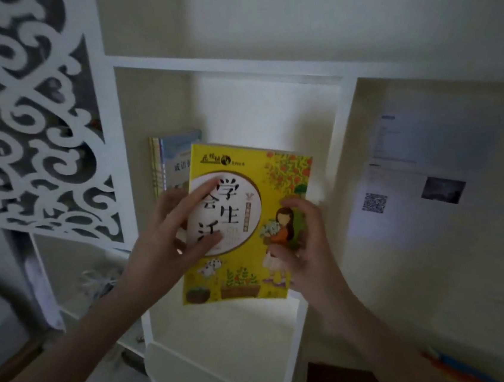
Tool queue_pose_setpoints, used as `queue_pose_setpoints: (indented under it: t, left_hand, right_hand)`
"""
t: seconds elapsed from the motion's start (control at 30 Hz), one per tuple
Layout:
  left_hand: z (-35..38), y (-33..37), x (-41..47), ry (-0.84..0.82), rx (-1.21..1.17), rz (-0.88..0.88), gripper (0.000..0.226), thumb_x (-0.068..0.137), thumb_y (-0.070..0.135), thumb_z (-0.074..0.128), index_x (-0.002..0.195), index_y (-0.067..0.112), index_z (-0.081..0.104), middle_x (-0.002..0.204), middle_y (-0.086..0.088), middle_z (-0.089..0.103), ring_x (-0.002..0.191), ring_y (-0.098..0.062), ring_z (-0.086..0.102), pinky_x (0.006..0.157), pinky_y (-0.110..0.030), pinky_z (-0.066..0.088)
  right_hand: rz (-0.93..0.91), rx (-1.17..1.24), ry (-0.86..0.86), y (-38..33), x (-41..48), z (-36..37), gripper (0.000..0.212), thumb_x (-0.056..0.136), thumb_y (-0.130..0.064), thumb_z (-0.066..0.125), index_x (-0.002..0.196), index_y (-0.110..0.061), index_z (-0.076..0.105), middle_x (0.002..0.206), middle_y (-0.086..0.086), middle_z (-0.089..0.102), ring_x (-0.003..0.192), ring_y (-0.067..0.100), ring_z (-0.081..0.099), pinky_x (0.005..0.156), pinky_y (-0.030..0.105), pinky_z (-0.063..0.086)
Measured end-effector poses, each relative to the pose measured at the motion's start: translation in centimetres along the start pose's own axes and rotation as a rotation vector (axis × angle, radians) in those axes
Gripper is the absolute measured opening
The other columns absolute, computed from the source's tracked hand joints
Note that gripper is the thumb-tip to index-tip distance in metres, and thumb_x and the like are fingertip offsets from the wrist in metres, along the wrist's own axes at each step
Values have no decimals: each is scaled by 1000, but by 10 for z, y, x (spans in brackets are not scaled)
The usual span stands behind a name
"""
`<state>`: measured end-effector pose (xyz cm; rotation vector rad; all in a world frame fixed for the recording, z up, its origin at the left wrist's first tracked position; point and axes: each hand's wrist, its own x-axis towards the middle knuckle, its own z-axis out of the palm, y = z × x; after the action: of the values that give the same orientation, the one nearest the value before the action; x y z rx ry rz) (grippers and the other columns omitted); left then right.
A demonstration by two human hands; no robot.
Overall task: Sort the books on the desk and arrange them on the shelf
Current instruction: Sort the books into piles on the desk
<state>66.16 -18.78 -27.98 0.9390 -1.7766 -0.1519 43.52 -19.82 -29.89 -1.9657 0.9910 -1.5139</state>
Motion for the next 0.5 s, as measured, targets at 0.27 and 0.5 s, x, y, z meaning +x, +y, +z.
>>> queue_pose_setpoints:
  t: [0.27,0.5]
  left_hand:
    - [-20,-42,75,215,375,79,67,84,24,70,141,38,37,132,-8,39,89,-15,55,57,-32,56]
    - [0,-86,108,236,569,140,67,87,19,67,142,36,35,129,-10,35,92,-28,61,47,-36,53]
  right_hand:
    - [-92,-23,24,0,123,50,69,82,14,58,116,-40,32,121,10,42,101,25,52,89,45,52]
    - [-55,-51,8,32,180,80,64,81,13,61,126,-23,32,129,6,38,110,12,49,86,26,51]
